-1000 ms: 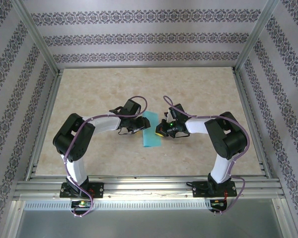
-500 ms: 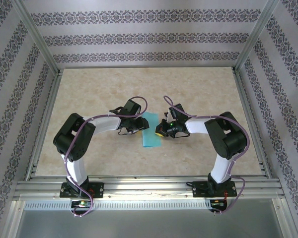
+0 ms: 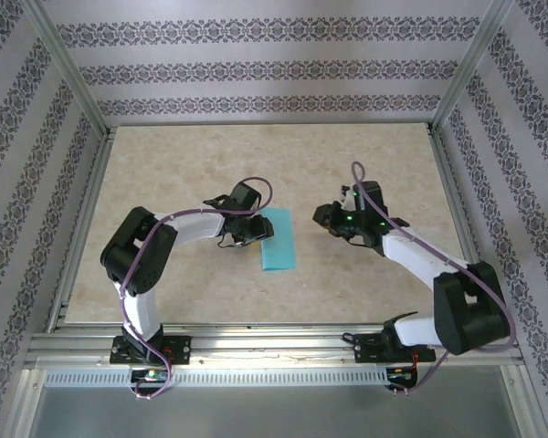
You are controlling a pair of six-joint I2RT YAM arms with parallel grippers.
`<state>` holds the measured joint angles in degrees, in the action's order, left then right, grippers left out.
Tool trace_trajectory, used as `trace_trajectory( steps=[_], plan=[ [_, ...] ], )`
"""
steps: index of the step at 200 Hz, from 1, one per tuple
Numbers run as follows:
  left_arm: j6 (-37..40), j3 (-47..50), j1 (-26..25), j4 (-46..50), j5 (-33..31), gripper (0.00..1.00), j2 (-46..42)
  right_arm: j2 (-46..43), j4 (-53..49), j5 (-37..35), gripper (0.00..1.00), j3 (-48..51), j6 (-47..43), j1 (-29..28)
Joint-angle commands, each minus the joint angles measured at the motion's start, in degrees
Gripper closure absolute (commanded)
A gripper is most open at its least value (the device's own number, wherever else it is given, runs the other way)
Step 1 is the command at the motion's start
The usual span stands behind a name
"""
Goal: Fold a paper plane with a square sheet of paper (pick it up from the middle)
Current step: Hold the square sheet of paper at the center of the table.
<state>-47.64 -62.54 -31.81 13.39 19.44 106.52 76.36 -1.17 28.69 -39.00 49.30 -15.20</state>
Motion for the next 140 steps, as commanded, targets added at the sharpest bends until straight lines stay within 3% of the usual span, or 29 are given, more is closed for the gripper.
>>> trace_trajectory(
  steps=[1,140],
  plan=[
    [1.95,-1.41,-0.04,5.27,-3.61,0.55,1.36,-2.53,-4.56,-3.06,0.75,3.23,-1.27,2.17],
    [6.98,-7.99,-1.63,12.58,-5.64,0.49,6.22,-1.49,-4.19,-0.91,0.75,4.18,-0.94,2.85]
  ],
)
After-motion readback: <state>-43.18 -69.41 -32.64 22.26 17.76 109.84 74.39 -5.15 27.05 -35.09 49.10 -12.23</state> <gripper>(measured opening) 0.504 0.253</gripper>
